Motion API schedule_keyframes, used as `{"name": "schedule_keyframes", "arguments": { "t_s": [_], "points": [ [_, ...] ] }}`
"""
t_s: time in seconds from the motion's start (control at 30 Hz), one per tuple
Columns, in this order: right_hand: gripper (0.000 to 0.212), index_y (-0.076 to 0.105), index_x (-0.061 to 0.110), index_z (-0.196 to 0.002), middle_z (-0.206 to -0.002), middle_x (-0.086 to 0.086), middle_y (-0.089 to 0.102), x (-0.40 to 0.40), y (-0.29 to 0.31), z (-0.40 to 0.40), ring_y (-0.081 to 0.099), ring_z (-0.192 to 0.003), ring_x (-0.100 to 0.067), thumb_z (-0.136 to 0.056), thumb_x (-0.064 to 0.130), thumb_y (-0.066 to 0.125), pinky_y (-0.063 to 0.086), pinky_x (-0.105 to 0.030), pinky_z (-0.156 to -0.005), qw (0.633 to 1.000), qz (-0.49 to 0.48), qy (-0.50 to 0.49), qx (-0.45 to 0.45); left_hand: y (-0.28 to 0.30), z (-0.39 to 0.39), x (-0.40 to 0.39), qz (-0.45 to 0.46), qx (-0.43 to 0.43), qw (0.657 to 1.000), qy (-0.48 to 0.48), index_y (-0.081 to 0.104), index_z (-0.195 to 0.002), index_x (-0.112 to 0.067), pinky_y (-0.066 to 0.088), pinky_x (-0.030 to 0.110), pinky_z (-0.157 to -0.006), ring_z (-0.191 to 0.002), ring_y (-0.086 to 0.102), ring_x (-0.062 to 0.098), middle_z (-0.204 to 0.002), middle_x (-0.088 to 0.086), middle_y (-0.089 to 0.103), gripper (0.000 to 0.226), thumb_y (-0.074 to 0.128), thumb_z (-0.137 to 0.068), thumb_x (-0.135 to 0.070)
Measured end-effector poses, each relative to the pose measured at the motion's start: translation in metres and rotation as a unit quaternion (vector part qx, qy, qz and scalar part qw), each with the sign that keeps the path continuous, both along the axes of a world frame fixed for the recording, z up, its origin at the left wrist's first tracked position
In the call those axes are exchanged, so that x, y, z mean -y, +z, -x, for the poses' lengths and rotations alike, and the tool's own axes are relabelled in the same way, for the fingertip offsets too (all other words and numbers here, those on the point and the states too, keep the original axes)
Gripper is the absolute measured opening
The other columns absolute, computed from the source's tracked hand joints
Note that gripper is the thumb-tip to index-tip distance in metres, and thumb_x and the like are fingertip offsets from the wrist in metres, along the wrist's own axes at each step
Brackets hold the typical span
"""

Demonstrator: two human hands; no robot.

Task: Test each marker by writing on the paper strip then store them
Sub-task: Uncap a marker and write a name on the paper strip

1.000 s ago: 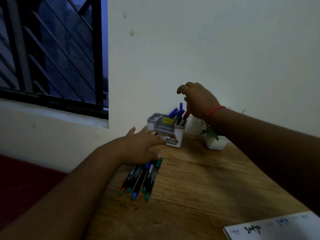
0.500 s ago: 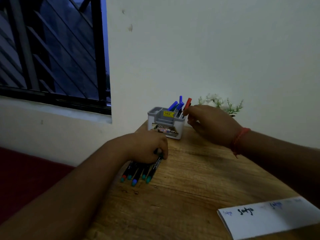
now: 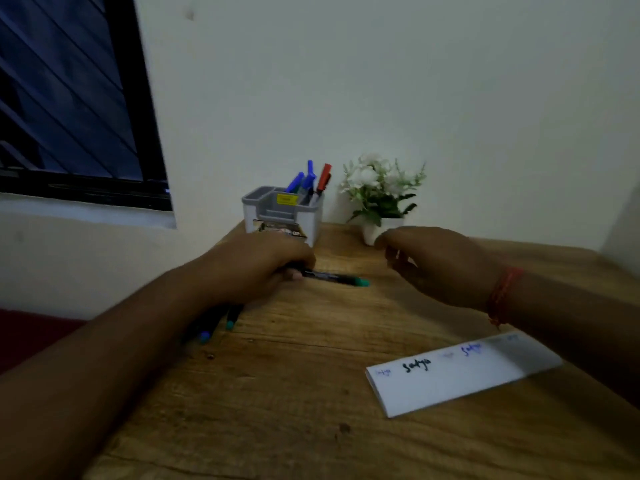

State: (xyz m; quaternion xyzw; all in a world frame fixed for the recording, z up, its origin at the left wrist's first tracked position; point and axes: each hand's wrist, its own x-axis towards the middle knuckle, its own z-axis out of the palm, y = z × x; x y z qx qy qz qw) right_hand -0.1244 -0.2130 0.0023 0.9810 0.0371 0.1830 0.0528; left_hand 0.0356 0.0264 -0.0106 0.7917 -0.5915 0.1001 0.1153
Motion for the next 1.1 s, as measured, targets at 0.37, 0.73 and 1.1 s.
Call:
{"name": "schedule_keyframes", "arguments": {
  "t_s": [0.37,0.73,1.1],
  "points": [
    [0.031,0.052,0.046,-0.113,-0.106,0.017,0.064,0.051,-0.002,0.083,0.062,-0.091,0.002,-0.093,0.027,0.066,0.051,-0.012,-0.077,0.980,-0.185,0.004,-0.075,-0.010,0.067,0.063,0.086,-0.073,0.991,-0.067,0.051,-0.102,-0.045,0.045,0.026,-0.070,-0.088,0.054,-0.004,-0.093,-0.022,0.057,0.021,0.057,-0.093,-0.028],
    [0.014,0.064,-0.006,-0.095,-0.072,-0.010,0.068,0.054,-0.033,0.099,0.066,-0.064,-0.021,-0.091,0.007,0.067,0.057,-0.034,-0.064,0.801,-0.585,0.035,0.121,-0.029,0.110,0.147,0.143,-0.148,0.972,-0.116,0.065,-0.111,-0.022,0.044,0.012,-0.068,-0.089,0.060,0.000,-0.096,-0.015,0.066,0.022,0.064,-0.090,-0.030],
    [0.008,0.068,0.003,-0.094,-0.074,-0.012,0.071,0.043,-0.035,0.098,0.067,-0.062,-0.021,-0.091,0.011,0.069,0.058,-0.030,-0.061,0.809,-0.579,0.021,0.095,-0.032,0.102,0.140,0.162,-0.227,0.957,-0.082,0.070,-0.103,-0.025,0.045,0.007,-0.078,-0.092,0.061,-0.003,-0.095,-0.015,0.069,0.020,0.072,-0.083,-0.027]
  ]
}}
